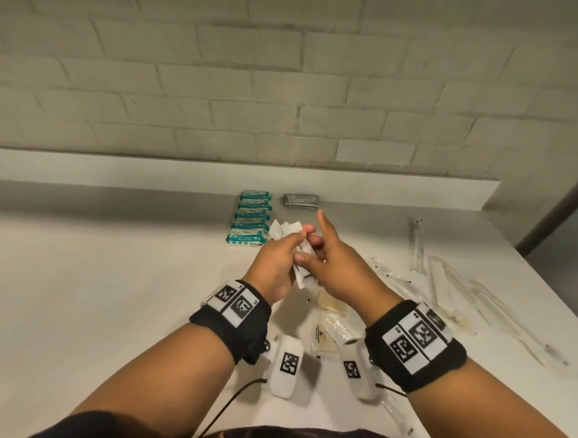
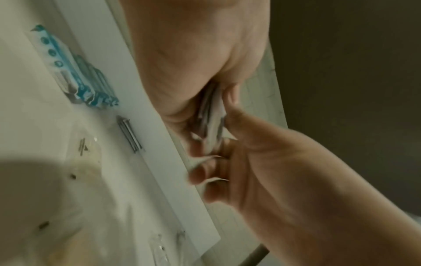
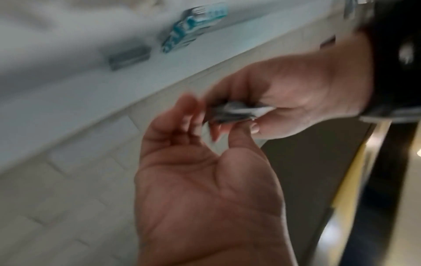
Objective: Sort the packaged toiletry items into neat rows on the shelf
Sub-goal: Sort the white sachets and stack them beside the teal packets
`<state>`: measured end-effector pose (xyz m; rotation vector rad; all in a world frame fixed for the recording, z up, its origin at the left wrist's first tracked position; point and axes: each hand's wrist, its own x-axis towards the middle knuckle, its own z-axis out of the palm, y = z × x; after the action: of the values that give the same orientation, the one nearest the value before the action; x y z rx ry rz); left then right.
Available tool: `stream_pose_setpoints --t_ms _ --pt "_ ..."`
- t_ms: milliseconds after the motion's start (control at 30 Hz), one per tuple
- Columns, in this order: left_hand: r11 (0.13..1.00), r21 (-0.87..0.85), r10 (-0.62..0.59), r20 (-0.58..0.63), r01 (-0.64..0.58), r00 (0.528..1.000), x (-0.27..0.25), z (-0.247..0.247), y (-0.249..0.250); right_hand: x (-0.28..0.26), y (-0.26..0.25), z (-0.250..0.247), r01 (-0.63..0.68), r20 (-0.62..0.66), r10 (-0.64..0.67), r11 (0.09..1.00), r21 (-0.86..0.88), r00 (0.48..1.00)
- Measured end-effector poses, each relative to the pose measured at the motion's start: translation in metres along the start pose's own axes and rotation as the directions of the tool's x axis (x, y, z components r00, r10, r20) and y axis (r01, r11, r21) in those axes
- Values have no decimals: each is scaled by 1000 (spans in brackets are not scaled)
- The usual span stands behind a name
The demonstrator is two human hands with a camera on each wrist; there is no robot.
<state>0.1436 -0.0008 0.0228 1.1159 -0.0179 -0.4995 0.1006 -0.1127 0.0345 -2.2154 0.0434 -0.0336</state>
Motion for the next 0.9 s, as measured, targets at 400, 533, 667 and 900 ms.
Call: stream_pose_setpoints --t_ms 400,533,667,900 --pt "948 229 -269 203 221 942 -1 -3 -3 -5 -3 -18 405 186 -361 835 -372 914" --pt "958 183 -254 183 221 950 2 -5 -1 -6 -1 -18 451 226 -391 773 -446 892" --pt "956 117 -286 195 268 938 2 -2 -1 -4 2 -15 461 276 -370 742 -486 887" --pt "956 -110 -264 84 273 961 13 2 -4 1 6 -13 399 237 -326 818 -415 915"
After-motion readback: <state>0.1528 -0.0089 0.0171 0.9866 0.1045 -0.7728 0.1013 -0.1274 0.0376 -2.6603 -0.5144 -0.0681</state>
